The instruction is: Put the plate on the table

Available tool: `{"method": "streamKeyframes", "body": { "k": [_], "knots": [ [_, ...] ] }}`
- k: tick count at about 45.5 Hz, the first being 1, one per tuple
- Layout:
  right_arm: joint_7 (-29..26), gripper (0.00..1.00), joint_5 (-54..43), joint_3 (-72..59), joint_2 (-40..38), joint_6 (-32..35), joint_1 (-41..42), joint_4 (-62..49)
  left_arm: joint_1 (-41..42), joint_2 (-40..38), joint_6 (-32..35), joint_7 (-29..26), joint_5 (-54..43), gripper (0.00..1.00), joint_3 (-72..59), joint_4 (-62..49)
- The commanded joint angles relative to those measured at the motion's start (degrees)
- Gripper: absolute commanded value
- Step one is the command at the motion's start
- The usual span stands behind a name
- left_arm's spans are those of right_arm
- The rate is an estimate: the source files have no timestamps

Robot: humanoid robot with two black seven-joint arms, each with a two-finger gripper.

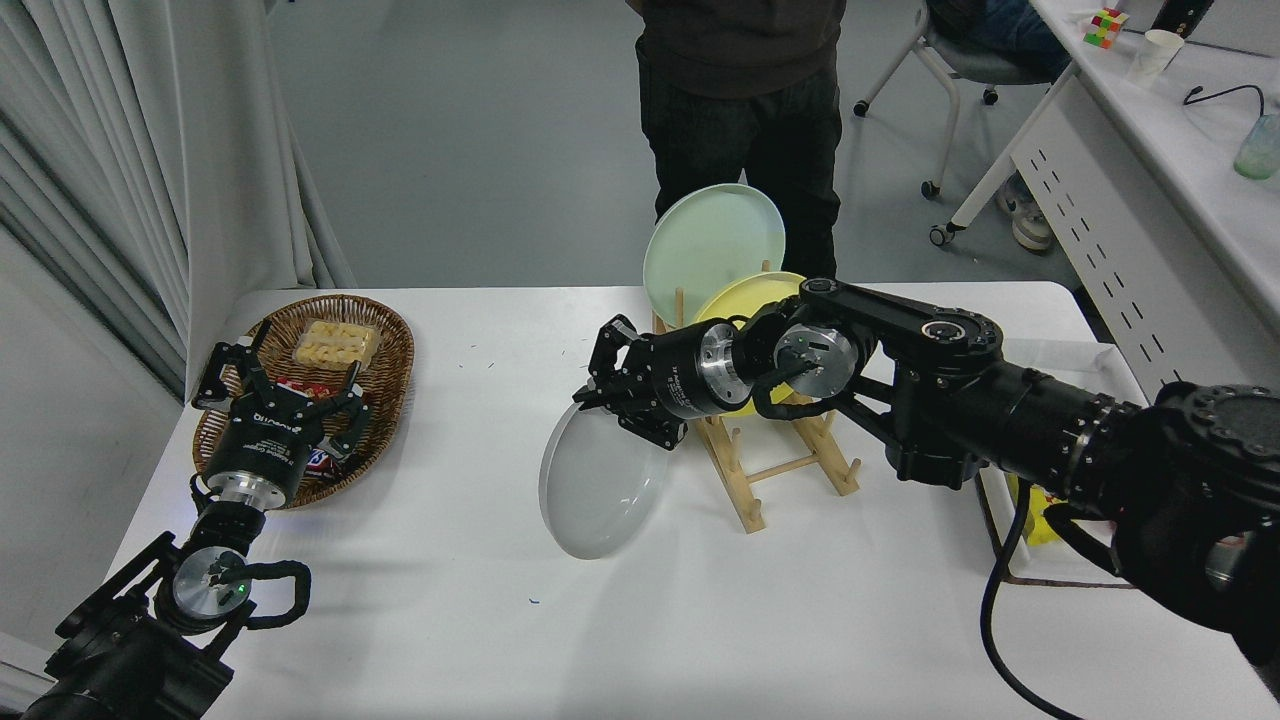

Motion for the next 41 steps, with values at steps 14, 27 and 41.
{"method": "streamKeyframes", "body": {
  "k": [14,27,41],
  "knots": [
    [-0.46,0.0,19.72,1.84,0.01,-6.62,-5.61,-0.2,-0.01,0.0,0.01,0.0,0.0,0.98,0.0,0.0],
    [-2.4,0.0,22.62,12.58,0.01,-4.51,-11.68,-0.55,-0.01,0.0,0.01,0.0,0.0,0.98,0.0,0.0],
    [-2.05,0.0,32.36,7.14,0.01,-9.68,-10.54,-0.11,0.07,0.0,0.01,0.0,0.0,0.98,0.0,0.0]
  ]
}}
